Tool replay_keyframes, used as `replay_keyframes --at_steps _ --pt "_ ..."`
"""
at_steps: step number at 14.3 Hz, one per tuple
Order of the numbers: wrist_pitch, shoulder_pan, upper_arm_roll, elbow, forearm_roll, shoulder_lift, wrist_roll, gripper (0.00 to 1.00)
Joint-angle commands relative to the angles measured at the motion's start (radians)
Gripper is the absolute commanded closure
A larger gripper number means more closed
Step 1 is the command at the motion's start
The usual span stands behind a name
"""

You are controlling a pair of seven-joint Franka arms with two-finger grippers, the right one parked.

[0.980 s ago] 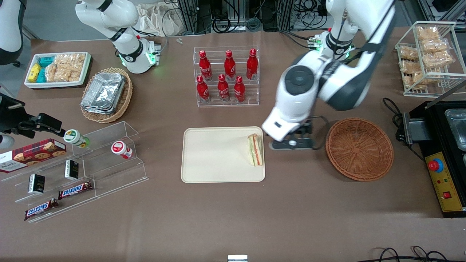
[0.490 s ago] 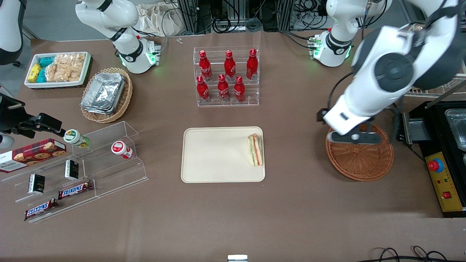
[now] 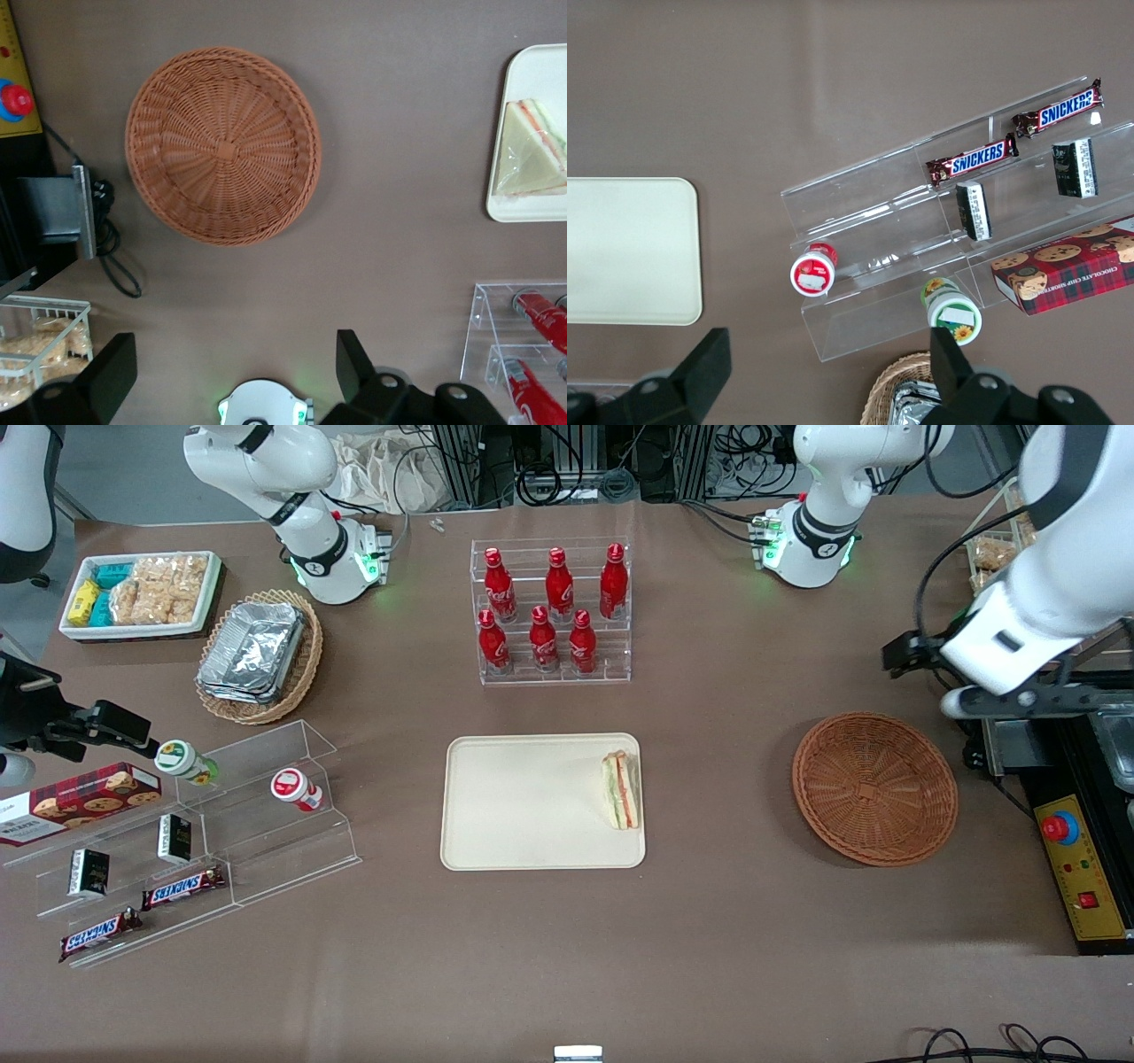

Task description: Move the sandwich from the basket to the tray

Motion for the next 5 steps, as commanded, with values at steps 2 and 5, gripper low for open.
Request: replay_keyframes --at_steps 2,5 --pt "-0.006 -0.060 0.065 -0.042 -0.016 -0.045 0.013 0.00" --pt "-0.008 -0.079 0.065 -0.016 -0.012 -0.033 0.013 0.00"
